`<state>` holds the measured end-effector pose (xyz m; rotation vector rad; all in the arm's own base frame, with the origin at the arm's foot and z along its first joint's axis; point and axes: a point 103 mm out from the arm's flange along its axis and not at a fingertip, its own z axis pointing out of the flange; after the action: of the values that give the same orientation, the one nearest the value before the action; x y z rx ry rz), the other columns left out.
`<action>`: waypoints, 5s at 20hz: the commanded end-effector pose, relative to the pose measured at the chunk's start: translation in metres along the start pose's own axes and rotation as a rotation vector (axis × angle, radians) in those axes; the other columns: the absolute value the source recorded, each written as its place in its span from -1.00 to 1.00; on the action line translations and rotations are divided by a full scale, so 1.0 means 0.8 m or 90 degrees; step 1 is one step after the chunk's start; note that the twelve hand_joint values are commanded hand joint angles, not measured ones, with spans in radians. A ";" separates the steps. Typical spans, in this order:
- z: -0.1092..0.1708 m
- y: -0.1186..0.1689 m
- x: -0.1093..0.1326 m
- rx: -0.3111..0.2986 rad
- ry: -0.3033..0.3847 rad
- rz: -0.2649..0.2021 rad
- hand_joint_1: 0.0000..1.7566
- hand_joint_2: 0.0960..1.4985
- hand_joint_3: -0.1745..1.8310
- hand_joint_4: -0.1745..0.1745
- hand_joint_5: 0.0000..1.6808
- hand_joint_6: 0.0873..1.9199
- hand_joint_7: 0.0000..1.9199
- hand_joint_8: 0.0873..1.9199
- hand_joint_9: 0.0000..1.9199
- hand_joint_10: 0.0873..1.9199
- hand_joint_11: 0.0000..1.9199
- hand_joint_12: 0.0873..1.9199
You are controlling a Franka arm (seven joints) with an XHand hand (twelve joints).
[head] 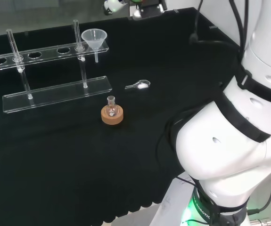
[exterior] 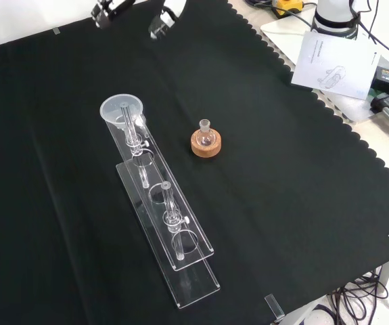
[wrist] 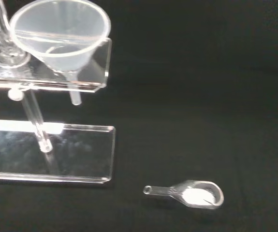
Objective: Pick up the funnel from the transparent funnel stand.
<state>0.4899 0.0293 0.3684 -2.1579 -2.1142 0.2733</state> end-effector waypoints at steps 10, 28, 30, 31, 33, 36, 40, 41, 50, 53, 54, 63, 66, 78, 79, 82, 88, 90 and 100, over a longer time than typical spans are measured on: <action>0.030 0.069 0.049 0.088 -0.048 -0.059 -0.46 0.09 -0.57 0.20 -0.86 -1.00 -1.00 -0.60 -0.80 -0.34 -0.84 0.46; 0.058 0.099 0.083 0.130 -0.086 -0.058 -0.30 -0.06 -0.57 0.23 -0.86 -1.00 -1.00 -0.57 -0.78 -0.28 -0.70 0.47; 0.064 0.104 0.085 0.136 -0.089 -0.057 -0.29 -0.07 -0.57 0.23 -0.87 -1.00 -1.00 -0.60 -0.78 -0.28 -0.69 0.46; 0.066 0.107 0.086 0.139 -0.089 -0.057 -0.29 -0.07 -0.57 0.23 -0.87 -1.00 -1.00 -0.61 -0.78 -0.28 -0.68 0.46; 0.070 0.112 0.087 0.142 -0.090 -0.057 -0.28 -0.08 -0.56 0.22 -0.88 -1.00 -1.00 -0.63 -0.78 -0.27 -0.67 0.46; 0.072 0.117 0.087 0.146 -0.094 -0.054 -0.28 -0.08 -0.56 0.20 -0.89 -1.00 -1.00 -0.64 -0.78 -0.27 -0.66 0.46; 0.077 0.122 0.083 0.156 -0.097 -0.051 -0.29 -0.10 -0.55 0.19 -0.92 -1.00 -1.00 -0.68 -0.79 -0.26 -0.65 0.45; 0.079 0.122 0.082 0.158 -0.096 -0.051 -0.29 -0.10 -0.55 0.19 -0.92 -1.00 -1.00 -0.68 -0.79 -0.26 -0.65 0.45; 0.094 0.127 0.079 0.165 -0.110 -0.049 -0.31 -0.11 -0.55 0.19 -0.93 -1.00 -1.00 -0.69 -0.79 -0.25 -0.63 0.45; 0.094 0.127 0.077 0.161 -0.105 -0.051 -0.31 -0.11 -0.54 0.19 -0.93 -1.00 -1.00 -0.68 -0.79 -0.24 -0.63 0.45; 0.094 0.127 0.077 0.163 -0.106 -0.051 -0.31 -0.11 -0.54 0.19 -0.93 -1.00 -1.00 -0.67 -0.79 -0.24 -0.63 0.45; 0.099 0.138 0.080 0.172 -0.110 -0.050 -0.32 -0.11 -0.52 0.18 -0.93 -1.00 -1.00 -0.59 -0.76 -0.23 -0.61 0.45; 0.101 0.143 0.082 0.178 -0.115 -0.050 -0.32 -0.11 -0.52 0.17 -0.93 -1.00 -1.00 -0.57 -0.75 -0.23 -0.61 0.44; 0.106 0.151 0.076 0.192 -0.132 -0.038 -0.34 -0.11 -0.49 0.10 -0.83 -1.00 -0.96 -0.44 -0.67 -0.26 -0.60 0.44; 0.106 0.151 0.076 0.186 -0.135 -0.037 -0.34 -0.10 -0.49 0.07 -0.78 -1.00 -0.92 -0.41 -0.61 -0.29 -0.60 0.43; 0.100 0.150 0.076 0.157 -0.142 -0.032 -0.34 -0.06 -0.46 -0.06 -0.58 -1.00 -0.73 -0.33 -0.37 -0.38 -0.55 0.38; 0.080 0.146 0.078 0.068 -0.167 -0.013 -0.26 0.06 -0.39 -0.26 -0.31 -0.97 -0.34 -0.24 -0.02 -0.42 -0.42 0.29; 0.069 0.143 0.079 0.048 -0.174 -0.012 -0.22 0.07 -0.37 -0.31 -0.23 -0.89 -0.27 -0.23 0.07 -0.42 -0.38 0.27; 0.009 0.100 0.072 0.002 -0.190 0.005 -0.14 0.05 -0.31 -0.38 -0.22 -0.41 -0.19 -0.20 0.22 -0.40 -0.26 0.19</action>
<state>0.5836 0.0857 0.3187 -2.1916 -2.2406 0.6416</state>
